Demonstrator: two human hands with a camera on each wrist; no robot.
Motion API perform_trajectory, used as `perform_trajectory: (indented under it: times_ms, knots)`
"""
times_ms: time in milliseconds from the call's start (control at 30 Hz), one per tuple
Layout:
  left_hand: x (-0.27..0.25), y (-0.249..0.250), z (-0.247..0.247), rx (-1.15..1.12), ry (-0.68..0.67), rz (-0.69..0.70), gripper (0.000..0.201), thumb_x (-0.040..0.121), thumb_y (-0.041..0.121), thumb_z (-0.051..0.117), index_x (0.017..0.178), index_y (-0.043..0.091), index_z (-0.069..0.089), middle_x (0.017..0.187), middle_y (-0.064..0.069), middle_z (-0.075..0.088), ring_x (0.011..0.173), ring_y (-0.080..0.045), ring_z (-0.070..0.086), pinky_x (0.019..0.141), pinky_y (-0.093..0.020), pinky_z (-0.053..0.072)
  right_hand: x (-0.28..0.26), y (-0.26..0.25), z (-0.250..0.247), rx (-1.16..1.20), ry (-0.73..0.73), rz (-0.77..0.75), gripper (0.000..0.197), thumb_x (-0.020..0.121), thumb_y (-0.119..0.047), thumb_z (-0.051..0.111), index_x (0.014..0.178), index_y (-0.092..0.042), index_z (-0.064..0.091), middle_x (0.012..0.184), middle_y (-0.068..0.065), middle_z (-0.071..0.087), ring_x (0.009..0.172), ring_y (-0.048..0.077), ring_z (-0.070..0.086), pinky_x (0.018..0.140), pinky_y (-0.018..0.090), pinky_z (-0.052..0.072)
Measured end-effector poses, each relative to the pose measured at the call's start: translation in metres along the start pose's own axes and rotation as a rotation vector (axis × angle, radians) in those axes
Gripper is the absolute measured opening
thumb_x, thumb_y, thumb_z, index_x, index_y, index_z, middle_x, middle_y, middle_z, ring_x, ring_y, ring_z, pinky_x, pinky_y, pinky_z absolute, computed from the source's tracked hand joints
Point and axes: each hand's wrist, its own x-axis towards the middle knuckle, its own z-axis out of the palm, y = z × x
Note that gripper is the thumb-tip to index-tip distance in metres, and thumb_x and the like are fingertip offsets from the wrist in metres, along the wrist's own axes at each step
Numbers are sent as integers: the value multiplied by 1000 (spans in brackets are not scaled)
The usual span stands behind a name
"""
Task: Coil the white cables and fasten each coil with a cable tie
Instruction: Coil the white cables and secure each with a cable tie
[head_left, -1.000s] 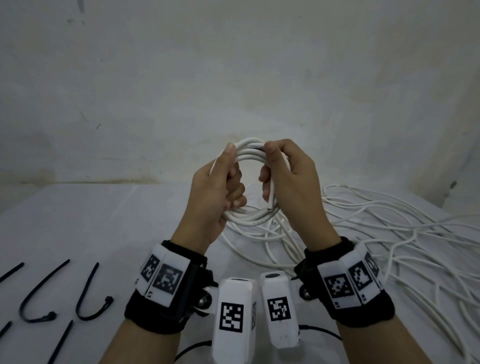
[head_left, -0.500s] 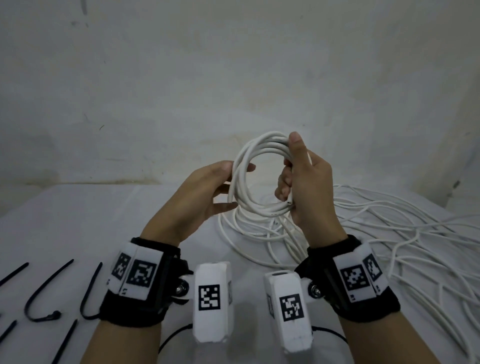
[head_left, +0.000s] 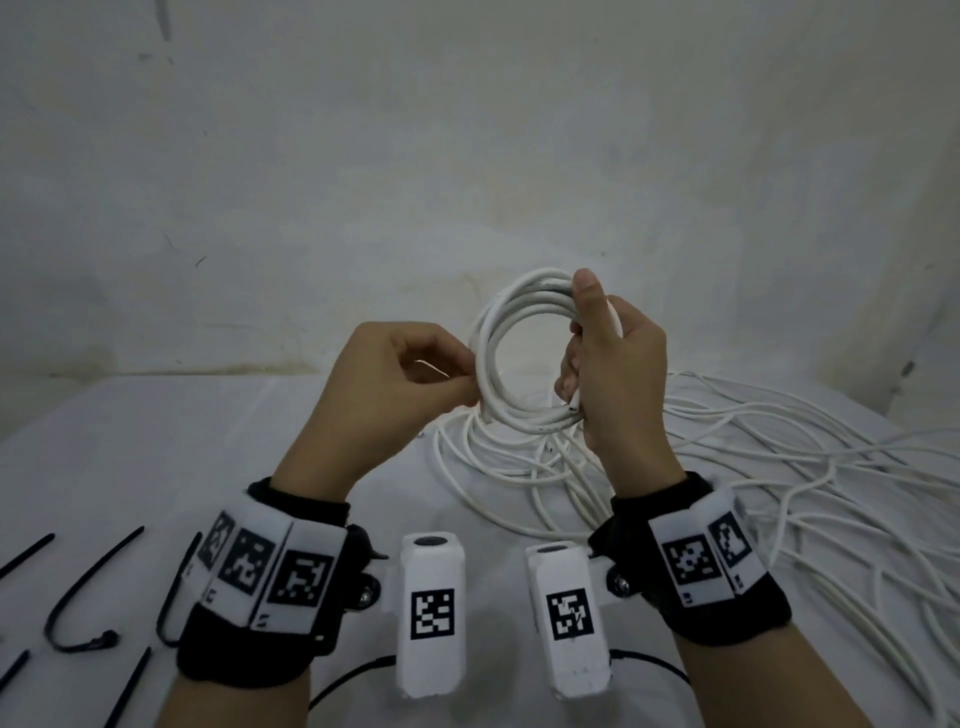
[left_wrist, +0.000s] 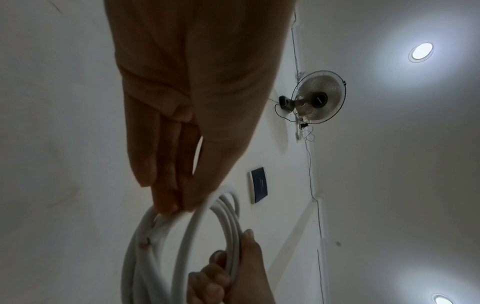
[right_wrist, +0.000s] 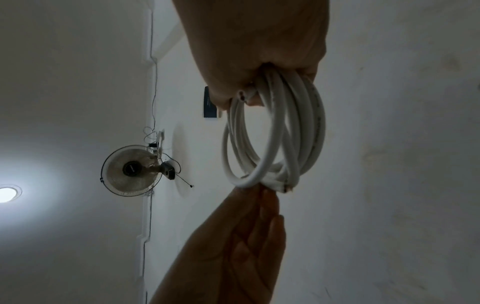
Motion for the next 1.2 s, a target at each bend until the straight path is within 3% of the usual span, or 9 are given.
perform_trajectory:
  times_ms: [267, 367, 600, 833, 1000, 1100, 1200]
  knots:
    - [1, 0, 11, -125, -59, -183, 7, 81, 6, 68, 83, 12, 71, 78, -4, 74, 73, -18, 73, 59, -22, 53, 6, 4, -7, -83, 65, -59, 47, 92, -45, 55, 65, -8, 45, 42, -2, 37, 33, 14, 38, 41, 23, 32]
    - [2, -1, 15, -192, 9, -215, 11, 74, 8, 76, 75, 11, 66, 67, -1, 71, 66, -17, 72, 56, -21, 53, 6, 5, -5, -93, 58, -73, 47, 92, -45, 55, 64, -9, 44, 42, -1, 37, 33, 15, 39, 40, 22, 32]
    - [4, -5, 26, -379, 110, -280, 22, 70, -12, 72, 80, 5, 64, 64, -7, 71, 60, -16, 69, 58, -23, 56, 7, 8, -5, -136, 54, -128, 55, 91, -46, 56, 67, 1, 45, 52, 14, 38, 37, 20, 41, 44, 26, 34]
    - [5, -2, 24, -553, -8, -252, 32, 70, -13, 67, 88, 12, 56, 71, -5, 71, 61, -18, 69, 60, -24, 57, 9, 5, -9, -73, 34, -36, 48, 91, -46, 56, 59, -14, 41, 44, -2, 36, 34, 14, 37, 44, 27, 33]
    - [7, -9, 18, -389, 11, -123, 31, 65, -2, 79, 85, 16, 63, 69, 2, 68, 69, -14, 65, 75, -30, 57, 9, 3, -9, -46, 24, 15, 46, 91, -45, 57, 62, -12, 43, 44, -3, 36, 34, 14, 35, 42, 26, 31]
    - [6, -10, 14, -298, 31, -57, 23, 63, 15, 80, 82, 16, 66, 70, 6, 69, 70, -10, 64, 71, -25, 55, 10, 3, -9, -27, 9, 45, 46, 91, -45, 57, 62, -12, 43, 42, -3, 35, 34, 16, 35, 42, 28, 31]
    - [9, -16, 12, -218, 57, -27, 38, 59, 22, 86, 91, 20, 66, 86, 6, 69, 80, -12, 65, 74, -22, 52, 10, 4, -8, -18, -16, 81, 46, 90, -46, 57, 65, -9, 46, 40, -3, 35, 33, 16, 33, 42, 28, 30]
